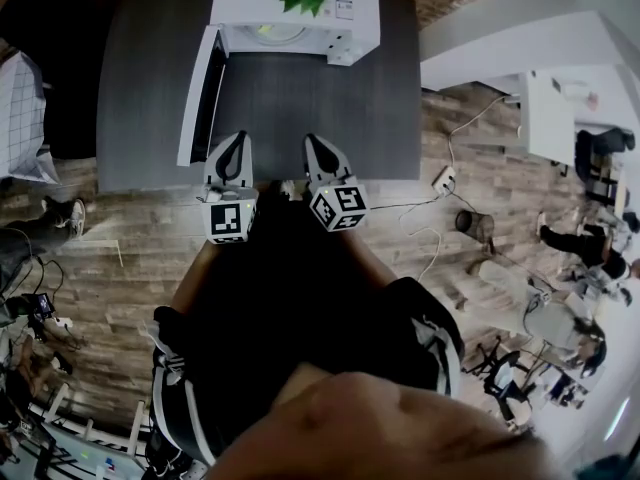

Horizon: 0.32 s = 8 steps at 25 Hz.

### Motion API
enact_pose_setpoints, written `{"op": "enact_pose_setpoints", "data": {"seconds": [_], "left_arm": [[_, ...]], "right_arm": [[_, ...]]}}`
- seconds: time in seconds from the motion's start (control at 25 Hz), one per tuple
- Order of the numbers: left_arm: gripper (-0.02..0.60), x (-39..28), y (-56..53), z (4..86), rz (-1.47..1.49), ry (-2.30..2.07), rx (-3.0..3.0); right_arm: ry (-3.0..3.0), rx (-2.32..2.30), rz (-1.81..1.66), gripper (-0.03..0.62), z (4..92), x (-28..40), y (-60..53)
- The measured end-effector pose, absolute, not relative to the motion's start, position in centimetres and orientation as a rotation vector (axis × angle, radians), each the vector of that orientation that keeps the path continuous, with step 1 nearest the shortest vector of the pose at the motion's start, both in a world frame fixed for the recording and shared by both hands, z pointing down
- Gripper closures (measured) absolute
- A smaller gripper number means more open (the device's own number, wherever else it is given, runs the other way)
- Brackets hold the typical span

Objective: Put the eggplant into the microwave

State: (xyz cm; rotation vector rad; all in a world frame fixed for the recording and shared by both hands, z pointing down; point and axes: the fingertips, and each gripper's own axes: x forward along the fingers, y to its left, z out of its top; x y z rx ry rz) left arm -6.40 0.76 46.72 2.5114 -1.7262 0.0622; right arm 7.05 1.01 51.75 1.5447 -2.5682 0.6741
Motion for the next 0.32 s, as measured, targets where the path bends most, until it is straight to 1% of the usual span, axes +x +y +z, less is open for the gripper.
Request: {"op": "enact_pose_setpoints", "data": {"seconds": [0.32], "left_arm": [[0.546,-6.46,0.64,46.88,0.063,-1.714,2.483]], "right_arm": [[-2.567,1.542,0.669,0.562,51.84,6.85,0.75]]}}
